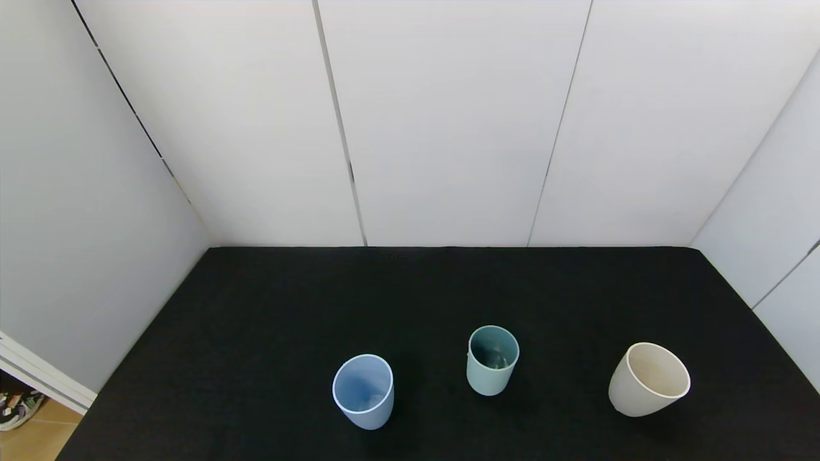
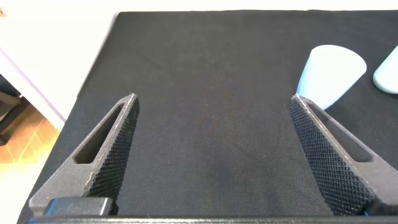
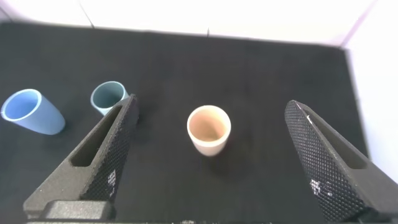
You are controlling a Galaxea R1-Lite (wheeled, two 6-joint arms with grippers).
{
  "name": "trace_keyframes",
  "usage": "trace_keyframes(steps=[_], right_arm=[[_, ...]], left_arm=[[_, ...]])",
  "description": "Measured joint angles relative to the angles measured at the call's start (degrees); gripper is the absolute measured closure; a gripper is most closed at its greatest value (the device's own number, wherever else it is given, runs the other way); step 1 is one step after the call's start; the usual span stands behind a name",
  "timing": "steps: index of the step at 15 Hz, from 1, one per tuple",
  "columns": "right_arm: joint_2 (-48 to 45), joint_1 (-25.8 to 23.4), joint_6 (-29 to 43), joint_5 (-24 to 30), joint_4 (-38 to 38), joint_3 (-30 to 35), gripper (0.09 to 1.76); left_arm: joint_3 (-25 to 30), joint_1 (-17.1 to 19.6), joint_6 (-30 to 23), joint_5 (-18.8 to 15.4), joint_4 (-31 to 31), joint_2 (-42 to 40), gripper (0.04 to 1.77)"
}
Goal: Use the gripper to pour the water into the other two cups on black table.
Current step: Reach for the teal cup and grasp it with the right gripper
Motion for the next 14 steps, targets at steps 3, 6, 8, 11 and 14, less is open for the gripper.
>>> trace_keyframes(steps=[3,6,8,11,14], right_arm=[[15.3,3.8,-0.2,-3.3,-7.7,-1.8,0.14],[29.3,11.9,1.9,-9.9,-17.3,-1.4,0.14],[37.4,18.9,2.9,-14.4,-24.3,-0.5,0.14],[47.1,29.3,4.1,-20.0,-32.1,0.3,0.14],[53.3,36.5,5.9,-21.4,-34.9,0.7,0.14]], left_arm=[[0.0,0.0,0.0,0.0,0.0,0.0,0.09],[0.0,0.0,0.0,0.0,0.0,0.0,0.09],[0.0,0.0,0.0,0.0,0.0,0.0,0.09],[0.0,0.0,0.0,0.0,0.0,0.0,0.09],[0.0,0.0,0.0,0.0,0.0,0.0,0.09]])
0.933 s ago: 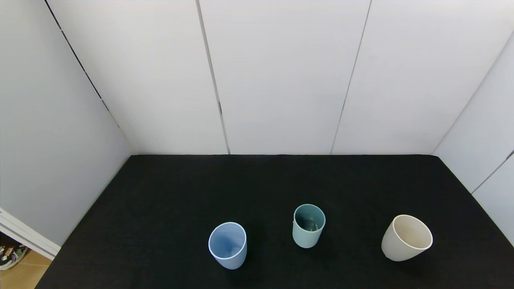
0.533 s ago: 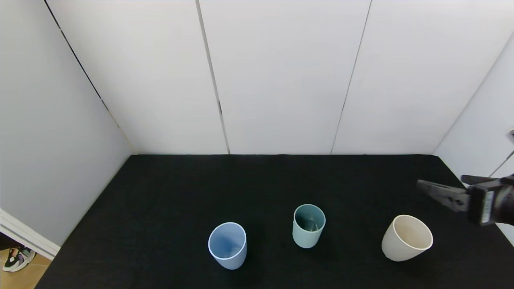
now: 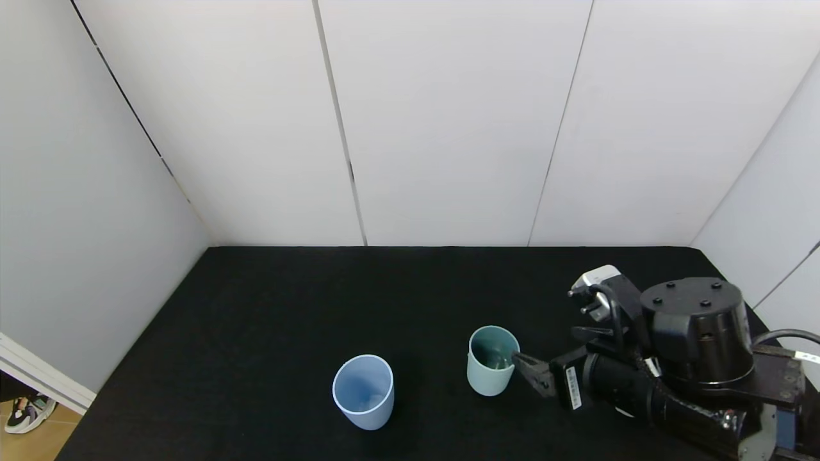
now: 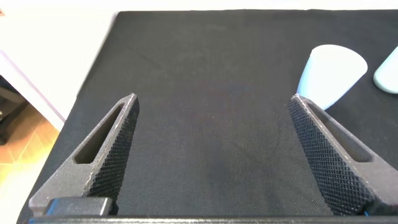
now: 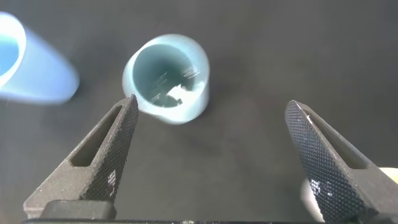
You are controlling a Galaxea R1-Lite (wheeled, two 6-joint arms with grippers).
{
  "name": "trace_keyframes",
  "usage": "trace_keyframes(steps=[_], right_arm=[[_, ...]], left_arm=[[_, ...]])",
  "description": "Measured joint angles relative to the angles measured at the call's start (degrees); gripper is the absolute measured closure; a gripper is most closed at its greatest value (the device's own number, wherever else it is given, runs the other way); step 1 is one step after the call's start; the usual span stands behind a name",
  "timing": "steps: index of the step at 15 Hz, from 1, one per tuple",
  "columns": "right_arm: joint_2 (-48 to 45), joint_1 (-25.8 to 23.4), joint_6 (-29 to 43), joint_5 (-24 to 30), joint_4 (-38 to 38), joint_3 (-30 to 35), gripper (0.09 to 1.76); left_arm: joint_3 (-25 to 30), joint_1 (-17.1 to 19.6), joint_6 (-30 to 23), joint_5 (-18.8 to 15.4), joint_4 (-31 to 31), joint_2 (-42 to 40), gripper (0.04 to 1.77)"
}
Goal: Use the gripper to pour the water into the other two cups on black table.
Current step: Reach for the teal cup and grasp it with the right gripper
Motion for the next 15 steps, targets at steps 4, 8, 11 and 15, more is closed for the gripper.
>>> trace_keyframes(steps=[4,8,11,15], right_arm=[[4.7,3.9,-0.2,-0.3,-0.5,0.6,0.14],[9.6,6.8,-0.1,-0.1,-5.7,0.7,0.14],[13.8,6.6,-0.4,-0.1,-8.9,-0.5,0.14],[18.0,4.3,-1.1,-0.1,-9.2,-4.2,0.14]], left_arm=[[0.0,0.0,0.0,0.0,0.0,0.0,0.09],[0.0,0.0,0.0,0.0,0.0,0.0,0.09],[0.0,0.0,0.0,0.0,0.0,0.0,0.09],[0.0,0.0,0.0,0.0,0.0,0.0,0.09]])
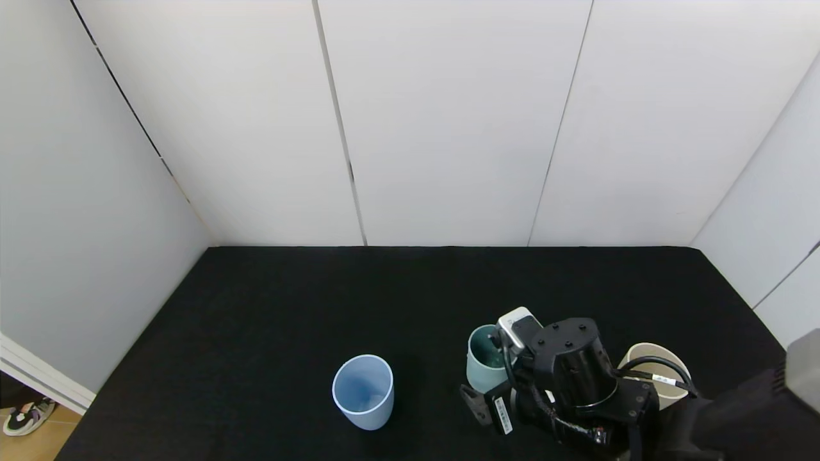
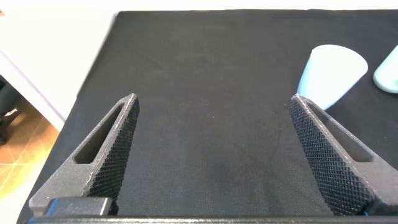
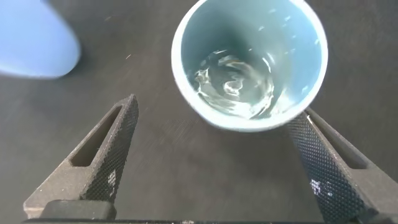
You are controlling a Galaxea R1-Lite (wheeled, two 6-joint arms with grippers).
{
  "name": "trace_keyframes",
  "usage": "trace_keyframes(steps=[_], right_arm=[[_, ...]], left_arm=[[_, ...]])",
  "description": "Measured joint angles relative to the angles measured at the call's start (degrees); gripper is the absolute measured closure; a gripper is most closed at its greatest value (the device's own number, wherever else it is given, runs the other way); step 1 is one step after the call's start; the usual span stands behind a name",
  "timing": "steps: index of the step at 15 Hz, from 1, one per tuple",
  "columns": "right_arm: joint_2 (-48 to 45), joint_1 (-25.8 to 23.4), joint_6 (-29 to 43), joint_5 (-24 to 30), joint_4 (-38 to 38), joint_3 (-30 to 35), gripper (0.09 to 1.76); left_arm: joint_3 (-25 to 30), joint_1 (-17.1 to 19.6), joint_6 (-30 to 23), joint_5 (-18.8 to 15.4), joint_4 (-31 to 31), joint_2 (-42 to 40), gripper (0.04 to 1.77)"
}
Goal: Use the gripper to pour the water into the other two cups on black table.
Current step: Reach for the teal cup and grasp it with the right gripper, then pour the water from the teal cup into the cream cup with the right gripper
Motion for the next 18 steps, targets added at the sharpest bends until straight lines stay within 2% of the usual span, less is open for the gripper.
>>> trace_keyframes(steps=[5,11,12,14,18], right_arm=[[3.5,-3.2,-1.9,0.1,0.0,-4.6,0.14],[6.2,-4.8,-2.3,0.1,0.1,-7.5,0.14],[6.4,-4.8,-2.3,0.0,0.0,-7.6,0.21],[6.3,-4.9,-2.3,0.0,0.0,-7.6,0.54],[2.7,-4.7,-2.3,0.1,1.8,-7.3,0.61]], left_arm=[[0.0,0.0,0.0,0.0,0.0,0.0,0.09],[0.0,0.0,0.0,0.0,0.0,0.0,0.09],[0.0,0.0,0.0,0.0,0.0,0.0,0.09],[0.0,0.0,0.0,0.0,0.0,0.0,0.09],[0.0,0.0,0.0,0.0,0.0,0.0,0.09]])
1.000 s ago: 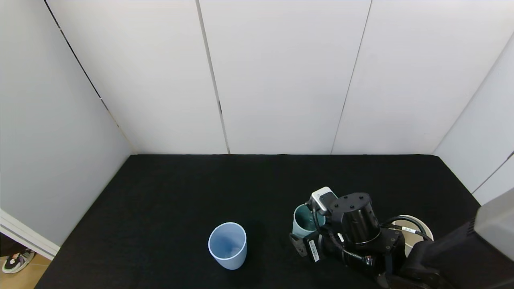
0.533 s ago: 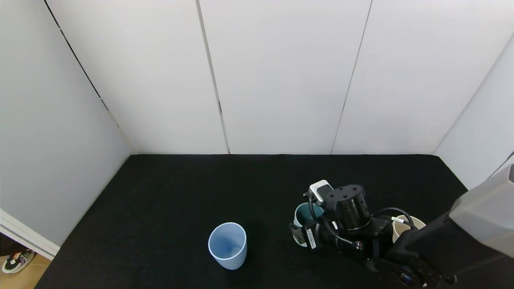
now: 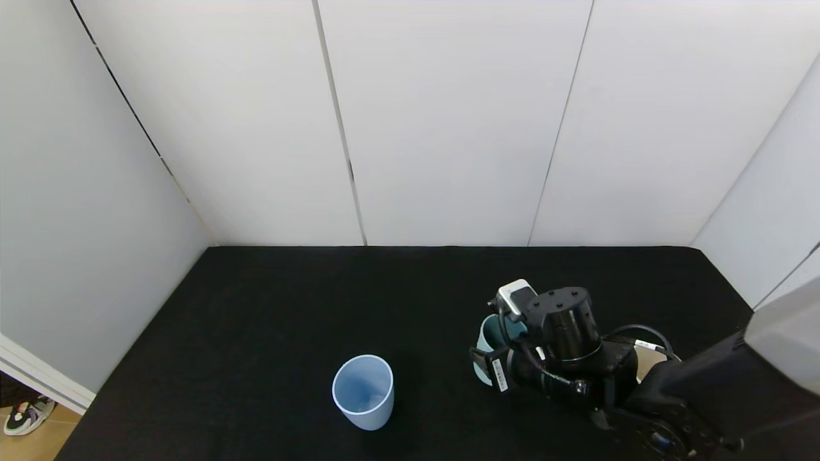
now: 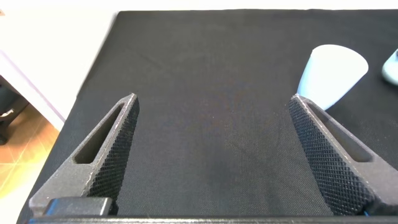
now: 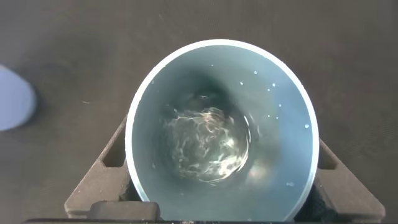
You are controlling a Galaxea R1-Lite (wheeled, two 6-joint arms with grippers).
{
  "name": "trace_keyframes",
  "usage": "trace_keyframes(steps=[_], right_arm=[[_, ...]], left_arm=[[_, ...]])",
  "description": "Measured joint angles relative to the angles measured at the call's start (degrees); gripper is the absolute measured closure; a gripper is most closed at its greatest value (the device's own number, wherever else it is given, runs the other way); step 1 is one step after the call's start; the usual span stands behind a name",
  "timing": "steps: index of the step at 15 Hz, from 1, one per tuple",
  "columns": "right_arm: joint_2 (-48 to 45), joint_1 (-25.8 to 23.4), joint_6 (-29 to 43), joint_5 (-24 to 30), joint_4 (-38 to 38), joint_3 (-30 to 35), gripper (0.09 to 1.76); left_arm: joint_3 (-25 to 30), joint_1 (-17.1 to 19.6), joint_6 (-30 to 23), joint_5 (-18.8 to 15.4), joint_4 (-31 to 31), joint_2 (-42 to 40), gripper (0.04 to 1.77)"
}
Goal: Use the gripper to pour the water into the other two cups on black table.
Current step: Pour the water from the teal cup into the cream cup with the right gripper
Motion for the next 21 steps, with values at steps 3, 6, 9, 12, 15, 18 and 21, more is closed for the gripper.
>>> trace_keyframes(steps=[3,6,9,12,15,18,21], right_arm=[[-5.7,-0.2,0.0,0.0,5.4,-1.4,0.61],[-13.6,-2.8,-0.1,0.0,16.1,-5.8,0.61],[-21.1,-9.4,-1.7,0.1,24.7,-9.2,0.61],[-27.3,-17.3,-5.0,0.6,27.7,-7.8,0.61],[-33.0,-23.9,-10.0,2.1,28.5,-1.6,0.61],[-39.1,-29.7,-18.9,4.2,28.6,6.8,0.61],[-44.8,-34.1,-29.8,5.6,28.6,15.2,0.61]], left_arm=[[0.0,0.0,0.0,0.0,0.0,0.0,0.09],[0.0,0.0,0.0,0.0,0.0,0.0,0.09],[0.0,0.0,0.0,0.0,0.0,0.0,0.09],[0.0,0.0,0.0,0.0,0.0,0.0,0.09],[0.0,0.0,0.0,0.0,0.0,0.0,0.09],[0.0,0.0,0.0,0.0,0.0,0.0,0.09],[0.0,0.0,0.0,0.0,0.0,0.0,0.09]])
